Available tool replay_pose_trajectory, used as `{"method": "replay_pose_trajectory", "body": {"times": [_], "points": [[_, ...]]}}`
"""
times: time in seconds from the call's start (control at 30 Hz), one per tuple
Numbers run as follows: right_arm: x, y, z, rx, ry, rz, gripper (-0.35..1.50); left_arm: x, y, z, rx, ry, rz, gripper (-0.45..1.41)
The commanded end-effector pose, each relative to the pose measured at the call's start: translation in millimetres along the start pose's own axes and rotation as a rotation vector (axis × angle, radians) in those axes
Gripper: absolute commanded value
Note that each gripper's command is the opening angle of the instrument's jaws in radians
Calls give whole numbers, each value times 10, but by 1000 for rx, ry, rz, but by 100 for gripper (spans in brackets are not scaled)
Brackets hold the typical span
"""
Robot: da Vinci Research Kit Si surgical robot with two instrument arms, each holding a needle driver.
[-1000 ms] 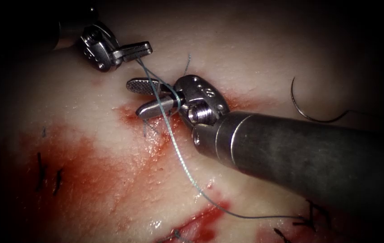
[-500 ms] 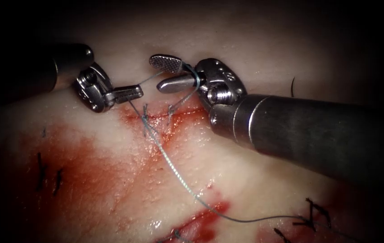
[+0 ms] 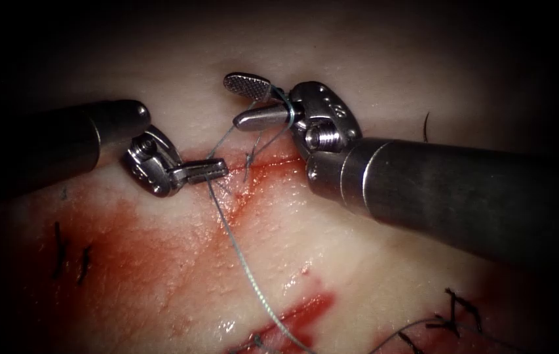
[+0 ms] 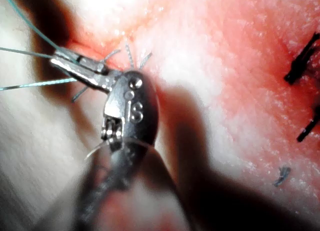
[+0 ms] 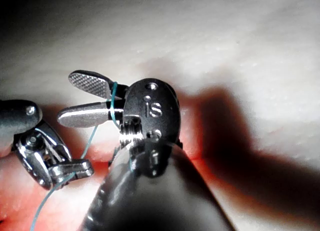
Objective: Wound Closure
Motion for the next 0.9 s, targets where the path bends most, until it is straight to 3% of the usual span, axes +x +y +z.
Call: {"method": "replay_pose_trajectory", "body": {"times": [0.03, 0.13, 0.43, 0.67, 0.9], "points": [[-11, 10, 6, 43, -40, -9, 130, -5, -1, 6, -3, -4, 1, -45], [-25, 17, -1, 89, -108, 7, 130, 2, 8, 14, -32, -17, -2, -45], [-66, 40, -42, -199, -186, 129, 128, 19, 36, 55, -86, -66, -39, -45], [-70, 50, -71, -314, -148, 196, 130, 18, 48, 68, -113, -89, -77, -45], [-84, 47, -96, -423, -71, 363, 128, 16, 59, 72, -151, -107, -100, -45]]}}
